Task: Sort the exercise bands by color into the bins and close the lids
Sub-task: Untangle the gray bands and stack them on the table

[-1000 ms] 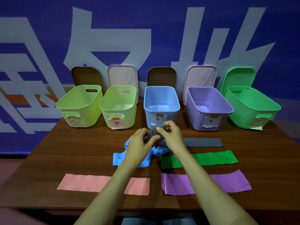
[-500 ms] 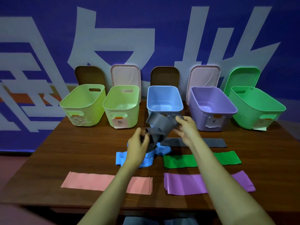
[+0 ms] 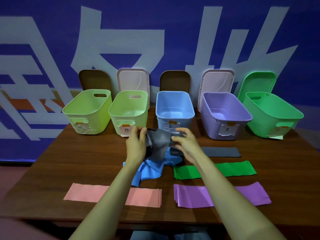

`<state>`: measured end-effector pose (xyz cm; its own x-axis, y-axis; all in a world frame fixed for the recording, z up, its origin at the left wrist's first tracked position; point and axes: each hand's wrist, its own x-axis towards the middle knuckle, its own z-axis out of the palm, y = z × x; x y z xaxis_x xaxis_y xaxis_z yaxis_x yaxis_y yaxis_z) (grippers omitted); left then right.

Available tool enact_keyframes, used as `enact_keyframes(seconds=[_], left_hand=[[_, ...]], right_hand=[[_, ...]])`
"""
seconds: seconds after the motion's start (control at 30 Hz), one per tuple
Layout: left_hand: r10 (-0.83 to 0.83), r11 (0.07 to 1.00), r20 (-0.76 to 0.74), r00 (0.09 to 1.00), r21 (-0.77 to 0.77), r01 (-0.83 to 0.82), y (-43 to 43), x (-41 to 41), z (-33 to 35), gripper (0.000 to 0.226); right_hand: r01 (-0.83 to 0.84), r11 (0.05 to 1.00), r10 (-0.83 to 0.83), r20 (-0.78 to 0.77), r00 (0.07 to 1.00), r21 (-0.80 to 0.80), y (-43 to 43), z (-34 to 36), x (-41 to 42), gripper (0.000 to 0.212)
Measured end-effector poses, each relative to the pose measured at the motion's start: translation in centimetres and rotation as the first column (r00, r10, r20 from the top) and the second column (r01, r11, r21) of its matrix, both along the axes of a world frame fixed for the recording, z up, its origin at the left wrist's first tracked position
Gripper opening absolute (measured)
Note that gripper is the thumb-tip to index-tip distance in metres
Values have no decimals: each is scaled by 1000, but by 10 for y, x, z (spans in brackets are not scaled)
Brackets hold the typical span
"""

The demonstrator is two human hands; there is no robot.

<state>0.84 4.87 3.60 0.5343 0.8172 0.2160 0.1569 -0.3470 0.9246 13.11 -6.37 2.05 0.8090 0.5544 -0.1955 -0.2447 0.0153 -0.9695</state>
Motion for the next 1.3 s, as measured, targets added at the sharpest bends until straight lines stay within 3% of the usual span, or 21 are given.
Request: enact_keyframes(seconds=[0.1, 0.17, 0.3, 0.33, 0.37, 0.43, 0.5, 0.6, 0.77, 0.9, 0.93, 1.0, 1.03, 1.1, 1.17, 1.3], left_hand=[[70, 997, 40, 997, -26, -69, 12, -3, 6, 23], [59, 998, 22, 998, 7, -60, 19, -6, 8, 22], [-48, 994, -26, 998, 95, 50, 26, -9, 10, 17], [-42, 995, -11, 999, 94, 43, 27, -10, 11, 17], [-23, 996, 12, 1000, 86, 22, 29, -10, 12, 17], [-7, 997, 43, 999, 81, 3, 32, -12, 15, 17], [4, 993, 43, 999, 115, -9, 35, -13, 18, 15], [60, 983, 50, 997, 172, -68, 40, -14, 21, 13], [133, 980, 47, 990, 146, -138, 45, -18, 14, 18], [57, 989, 71, 996, 129, -66, 44, -22, 19, 15], [30, 991, 73, 997, 128, -39, 44, -22, 20, 14], [-31, 993, 80, 996, 118, 21, 44, -23, 21, 14], [-74, 992, 89, 993, 106, 64, 42, -23, 23, 14], [-177, 982, 108, 978, 85, 169, 39, -24, 25, 17], [-268, 963, 125, 955, 62, 262, 37, -24, 27, 20], [-356, 933, 175, 918, 12, 359, 35, -25, 32, 22]], right_hand=[[-68, 998, 68, -11, 998, 2, 18, 5, -8, 23], [-87, 992, 91, 42, 995, -90, 33, 8, -11, 39], [-148, 988, 137, -182, 974, -52, 54, 4, -18, 60], [-180, 980, 164, -174, 971, -82, 55, 4, -21, 67], [-212, 969, 195, -136, 971, -126, 57, 1, -23, 65], [-219, 959, 214, -47, 976, -180, 58, -2, -27, 37], [-123, 969, 135, 42, 990, -214, 61, -7, -24, 20], [24, 948, 23, 143, 989, -317, 62, -12, -15, 26], [88, 789, 102, 270, 957, -608, 66, -18, -13, 52], [96, 548, 428, 377, 821, -831, 57, -23, -17, 61], [141, 546, 450, 431, 782, -826, 56, -22, -19, 59], [204, 659, 405, 570, 715, -724, 57, -16, -20, 52], [153, 751, 368, 600, 711, -642, 58, -10, -20, 52], [-109, 890, 355, 524, 774, -443, 58, 4, -22, 63], [-314, 910, 407, 445, 798, -269, 53, 16, -21, 71], [-426, 847, 529, 423, 735, -318, 36, 22, -9, 39]])
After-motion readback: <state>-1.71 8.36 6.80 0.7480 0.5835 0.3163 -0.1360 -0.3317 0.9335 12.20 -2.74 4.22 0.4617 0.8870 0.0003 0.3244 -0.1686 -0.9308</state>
